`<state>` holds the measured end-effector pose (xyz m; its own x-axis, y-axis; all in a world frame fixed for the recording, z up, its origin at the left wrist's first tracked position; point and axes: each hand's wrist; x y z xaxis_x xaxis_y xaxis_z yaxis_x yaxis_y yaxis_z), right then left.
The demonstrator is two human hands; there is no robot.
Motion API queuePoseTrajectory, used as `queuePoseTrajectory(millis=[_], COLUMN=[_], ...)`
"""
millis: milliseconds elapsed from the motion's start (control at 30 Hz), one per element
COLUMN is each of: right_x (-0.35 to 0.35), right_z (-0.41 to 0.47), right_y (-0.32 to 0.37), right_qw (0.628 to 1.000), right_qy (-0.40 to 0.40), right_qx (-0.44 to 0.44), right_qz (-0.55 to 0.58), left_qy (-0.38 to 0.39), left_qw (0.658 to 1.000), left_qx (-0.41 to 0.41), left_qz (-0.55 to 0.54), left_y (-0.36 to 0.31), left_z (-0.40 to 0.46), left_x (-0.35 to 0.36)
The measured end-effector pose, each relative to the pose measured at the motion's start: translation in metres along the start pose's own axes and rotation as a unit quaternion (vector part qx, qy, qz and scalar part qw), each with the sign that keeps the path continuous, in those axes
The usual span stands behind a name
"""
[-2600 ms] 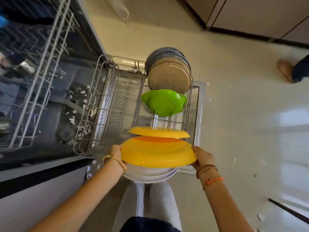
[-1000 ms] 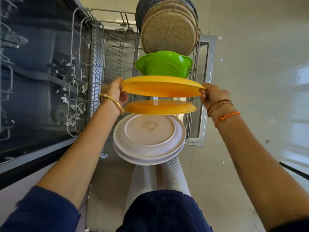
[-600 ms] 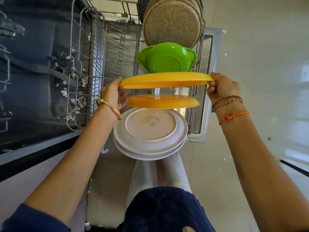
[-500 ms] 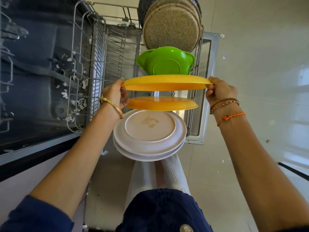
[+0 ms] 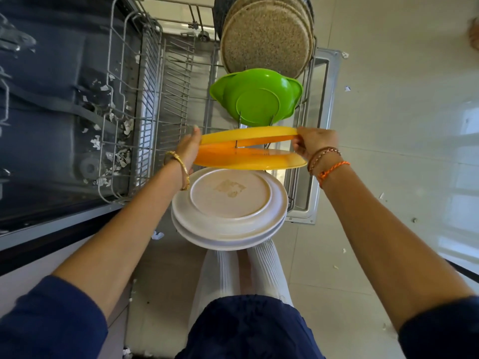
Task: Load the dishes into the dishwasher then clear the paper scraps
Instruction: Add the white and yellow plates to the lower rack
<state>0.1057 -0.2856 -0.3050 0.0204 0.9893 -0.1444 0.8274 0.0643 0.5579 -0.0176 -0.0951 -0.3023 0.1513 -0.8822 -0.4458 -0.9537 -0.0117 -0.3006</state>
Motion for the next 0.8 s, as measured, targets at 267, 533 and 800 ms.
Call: queuePoseTrajectory(millis=[267,533,800], right_x=[-0.013,-0.011,-0.017], right_z=[0.014,0.016,-0.002], right_y=[-0.003,-0.024,-0.040], right_qw=[0.937,0.868,0.665], right_qy=[-0.018,-0.031,0.095], right_qx=[-0.132,-0.318,-0.652], right_qz=[-0.324,-0.380,-0.352], left_qy=[-0.088,-0.213,-0.327], left_qw=[0.990,0.953,0.756], left_qx=[0.046,0.177,0.520], left_qz=[0.099,0.125,0.226], left_y=[-0.018,-0.016,0.016], left_z=[0.001,0.002,-0.006], left_x=[0.020,0.019,0.029])
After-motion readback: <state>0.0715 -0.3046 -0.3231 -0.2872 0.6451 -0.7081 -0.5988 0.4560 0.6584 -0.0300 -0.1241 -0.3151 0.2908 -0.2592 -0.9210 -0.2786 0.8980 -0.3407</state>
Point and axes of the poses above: each hand's wrist, its own z-axis towards the middle knuckle, its own x-axis out of the palm, y = z × x, and after that the axes turned 8 degrees about z, right-handed
